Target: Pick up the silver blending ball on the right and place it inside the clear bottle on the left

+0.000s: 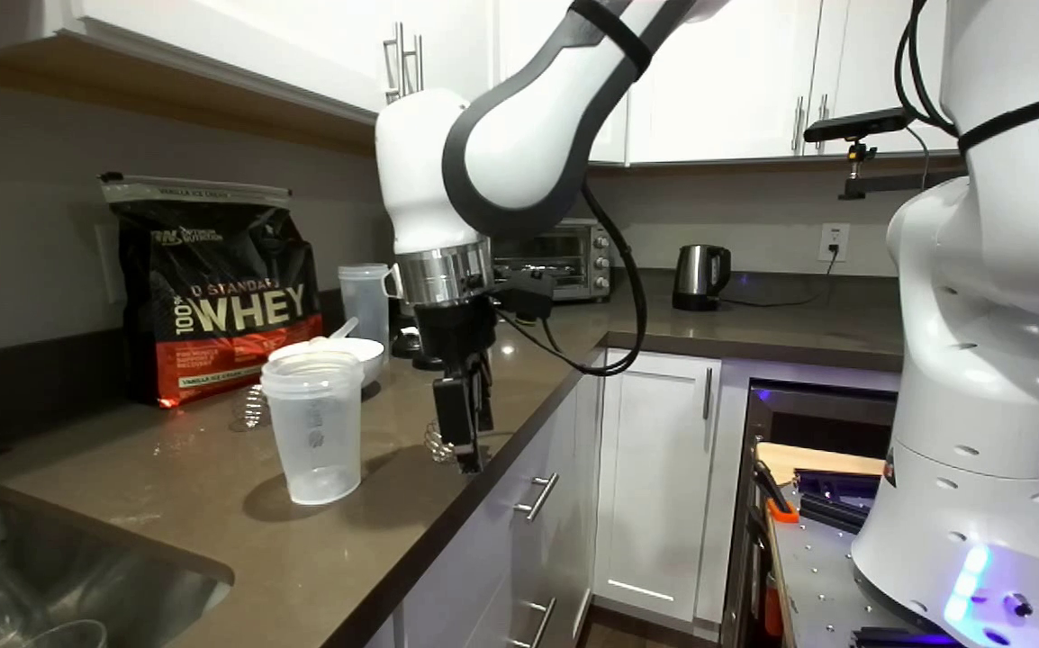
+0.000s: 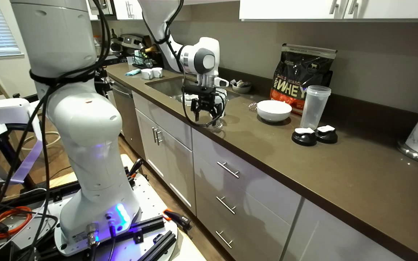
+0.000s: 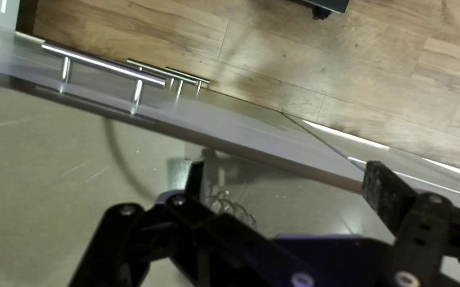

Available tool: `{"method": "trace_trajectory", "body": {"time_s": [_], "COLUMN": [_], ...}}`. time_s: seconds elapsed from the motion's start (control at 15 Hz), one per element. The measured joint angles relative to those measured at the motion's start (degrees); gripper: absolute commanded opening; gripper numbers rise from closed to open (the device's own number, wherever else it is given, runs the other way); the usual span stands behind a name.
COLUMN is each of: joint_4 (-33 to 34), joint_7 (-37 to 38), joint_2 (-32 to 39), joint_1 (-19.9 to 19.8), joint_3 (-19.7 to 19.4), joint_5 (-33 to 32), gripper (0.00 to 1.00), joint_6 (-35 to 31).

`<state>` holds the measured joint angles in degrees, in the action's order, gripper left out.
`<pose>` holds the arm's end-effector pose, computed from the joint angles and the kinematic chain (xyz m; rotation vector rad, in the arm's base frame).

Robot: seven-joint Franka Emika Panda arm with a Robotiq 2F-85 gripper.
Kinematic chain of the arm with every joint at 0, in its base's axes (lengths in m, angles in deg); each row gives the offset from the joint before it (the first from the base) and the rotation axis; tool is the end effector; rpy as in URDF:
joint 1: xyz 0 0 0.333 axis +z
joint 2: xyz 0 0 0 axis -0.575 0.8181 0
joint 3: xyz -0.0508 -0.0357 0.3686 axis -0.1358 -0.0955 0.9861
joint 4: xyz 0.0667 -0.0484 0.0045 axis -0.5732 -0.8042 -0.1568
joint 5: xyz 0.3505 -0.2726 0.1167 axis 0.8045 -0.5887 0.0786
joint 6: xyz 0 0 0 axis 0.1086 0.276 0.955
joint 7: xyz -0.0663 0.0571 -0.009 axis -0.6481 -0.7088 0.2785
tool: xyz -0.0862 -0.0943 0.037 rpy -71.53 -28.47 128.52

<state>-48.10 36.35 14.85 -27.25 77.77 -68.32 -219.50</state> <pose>0.5119 0.1333 0.2493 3.0466 0.4640 -0.1987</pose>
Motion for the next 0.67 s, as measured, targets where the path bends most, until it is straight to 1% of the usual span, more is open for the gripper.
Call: {"method": "trace_trajectory", "body": {"time_s": [0.47, 0.67], "joint_4": [-0.34, -0.35], "joint_7": [4.6, 5.55], "joint_2": [1.04, 1.77], "joint_1": [-0.02, -0.05], "joint_3": [-1.18, -1.83], "joint_5": [-7.12, -8.12], "gripper": [1.0, 1.0], "joint_6": [-6.65, -9.36]}}
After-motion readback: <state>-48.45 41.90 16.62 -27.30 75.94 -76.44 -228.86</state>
